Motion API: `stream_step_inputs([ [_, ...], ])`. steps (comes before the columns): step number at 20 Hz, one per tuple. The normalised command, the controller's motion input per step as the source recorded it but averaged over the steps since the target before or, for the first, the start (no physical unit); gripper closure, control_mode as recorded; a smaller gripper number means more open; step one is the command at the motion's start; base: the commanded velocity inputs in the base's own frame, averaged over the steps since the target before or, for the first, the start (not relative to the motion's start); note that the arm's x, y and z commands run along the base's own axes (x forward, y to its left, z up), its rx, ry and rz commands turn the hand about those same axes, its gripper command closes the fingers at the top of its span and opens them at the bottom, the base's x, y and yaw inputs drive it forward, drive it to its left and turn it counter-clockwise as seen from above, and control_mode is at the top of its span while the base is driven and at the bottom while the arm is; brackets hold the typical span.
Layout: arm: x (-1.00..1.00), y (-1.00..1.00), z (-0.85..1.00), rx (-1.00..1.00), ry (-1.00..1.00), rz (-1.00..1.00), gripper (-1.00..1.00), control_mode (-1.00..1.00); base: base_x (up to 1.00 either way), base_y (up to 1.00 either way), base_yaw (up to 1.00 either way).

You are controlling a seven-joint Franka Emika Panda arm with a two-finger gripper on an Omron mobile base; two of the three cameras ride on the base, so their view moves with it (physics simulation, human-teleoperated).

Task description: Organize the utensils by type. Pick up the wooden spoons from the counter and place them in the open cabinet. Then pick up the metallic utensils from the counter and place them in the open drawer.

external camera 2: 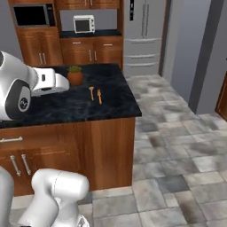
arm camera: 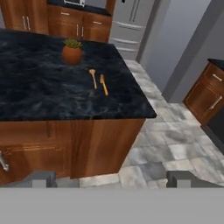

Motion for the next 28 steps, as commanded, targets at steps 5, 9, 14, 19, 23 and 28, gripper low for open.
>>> stream_step_inputs([
  [5,0.00,0.00,0.00,0.00,0.00,0.00,-1.00,1.00,0.89,-0.25,0.26],
  [9,0.00,0.00,0.00,0.00,0.00,0.00,-1.00,1.00,0.95,-0.11,0.18],
  [14,0.00,0.00,0.00,0.00,0.00,0.00,-1.00,1.00,0.89,-0.05,0.09],
  [19,0.00,0.00,0.00,0.00,0.00,0.00,-1.00,1.00,0.75,0.00,0.06],
  [23,0.00,0.00,0.00,0.00,0.00,0.00,-1.00,1.00,0.21,0.00,0.03],
  [28,0.00,0.00,0.00,0.00,0.00,0.00,-1.00,1.00,0.00,0.00,0.00],
])
